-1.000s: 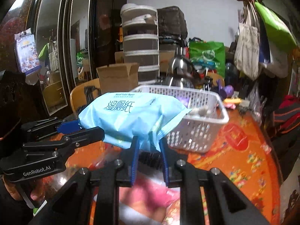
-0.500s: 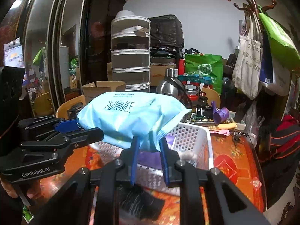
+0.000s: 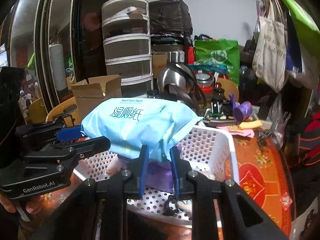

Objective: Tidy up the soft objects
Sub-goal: 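Carry the wet-wipes pack over the white basket and lower it in, then open both grippers and move back to the pink-and-white packet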

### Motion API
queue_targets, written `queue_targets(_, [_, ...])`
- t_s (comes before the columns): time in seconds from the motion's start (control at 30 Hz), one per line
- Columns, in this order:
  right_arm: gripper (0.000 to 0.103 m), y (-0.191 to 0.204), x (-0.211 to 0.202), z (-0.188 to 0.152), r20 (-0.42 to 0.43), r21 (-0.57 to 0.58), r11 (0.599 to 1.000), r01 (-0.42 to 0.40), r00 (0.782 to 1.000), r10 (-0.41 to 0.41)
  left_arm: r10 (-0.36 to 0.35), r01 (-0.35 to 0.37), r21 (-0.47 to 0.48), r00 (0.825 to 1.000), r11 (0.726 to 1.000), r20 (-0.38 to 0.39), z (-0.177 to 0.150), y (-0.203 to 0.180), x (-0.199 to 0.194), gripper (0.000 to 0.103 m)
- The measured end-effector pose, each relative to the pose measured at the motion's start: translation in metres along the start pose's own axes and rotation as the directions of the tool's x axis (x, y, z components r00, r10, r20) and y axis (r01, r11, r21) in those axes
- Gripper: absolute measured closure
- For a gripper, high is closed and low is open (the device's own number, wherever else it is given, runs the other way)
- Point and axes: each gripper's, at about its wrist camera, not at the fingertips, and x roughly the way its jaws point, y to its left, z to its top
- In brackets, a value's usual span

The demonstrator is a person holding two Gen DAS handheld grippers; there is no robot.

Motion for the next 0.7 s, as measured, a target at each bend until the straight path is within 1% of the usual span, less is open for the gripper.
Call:
queue_targets(0.13, [0.084, -0.001, 0.018, -0.004, -0.029, 0.001, 1.000, 0.009, 1.000, -0.009, 0.023, -0.023, -0.008, 0.999, 1.000, -0.025, -0.006, 0.005, 0.020, 0.069])
queue_targets(0.23, [0.084, -0.002, 0.027, -0.009, -0.047, -0.008, 1.000, 0.020, 0.999, -0.020, 0.010, -0.011, -0.033, 0.999, 0.999, -0.047, -0.012, 0.009, 0.033, 0.068])
queue_targets(0.3, [0.084, -0.005, 0.033, -0.011, -0.055, 0.004, 1.000, 0.023, 0.998, -0.023, 0.011, -0.013, -0.040, 0.998, 0.999, -0.057, -0.014, 0.010, 0.042, 0.068])
queue_targets(0.4, [0.084, -0.005, 0.038, -0.013, -0.062, -0.012, 0.999, 0.053, 0.997, -0.054, 0.020, -0.023, -0.038, 0.998, 0.999, -0.066, -0.014, 0.009, 0.050, 0.068])
queue_targets(0.47, [0.084, -0.006, 0.040, -0.013, -0.065, -0.013, 0.998, 0.057, 0.996, -0.057, 0.023, -0.026, -0.040, 0.997, 0.999, -0.071, -0.014, 0.010, 0.054, 0.067])
queue_targets(0.53, [0.084, -0.007, 0.043, -0.013, -0.072, -0.011, 0.998, 0.060, 0.996, -0.060, 0.032, -0.035, -0.040, 0.996, 0.999, -0.089, -0.013, 0.011, 0.061, 0.062])
queue_targets(0.57, [0.083, -0.007, 0.046, -0.014, -0.084, -0.018, 0.998, 0.065, 0.994, -0.067, 0.047, -0.050, -0.035, 0.994, 0.998, -0.096, -0.014, 0.011, 0.063, 0.059])
queue_targets(0.6, [0.082, -0.007, 0.047, -0.015, -0.094, -0.015, 0.998, 0.065, 0.993, -0.066, 0.054, -0.058, -0.032, 0.994, 0.998, -0.098, -0.015, 0.013, 0.064, 0.050])
queue_targets(0.63, [0.081, -0.008, 0.045, -0.015, -0.094, -0.008, 0.998, 0.065, 0.993, -0.065, 0.064, -0.067, -0.030, 0.993, 0.997, -0.096, -0.016, 0.014, 0.062, 0.044])
queue_targets(0.67, [0.075, -0.009, 0.041, -0.016, -0.086, 0.002, 0.998, 0.065, 0.994, -0.064, 0.085, -0.088, -0.038, 0.993, 0.995, -0.080, -0.017, 0.017, 0.058, 0.028])
queue_targets(0.7, [0.072, -0.010, 0.038, -0.016, -0.077, 0.011, 0.997, 0.073, 0.994, -0.072, 0.104, -0.108, -0.050, 0.992, 0.993, -0.065, -0.017, 0.020, 0.053, 0.016])
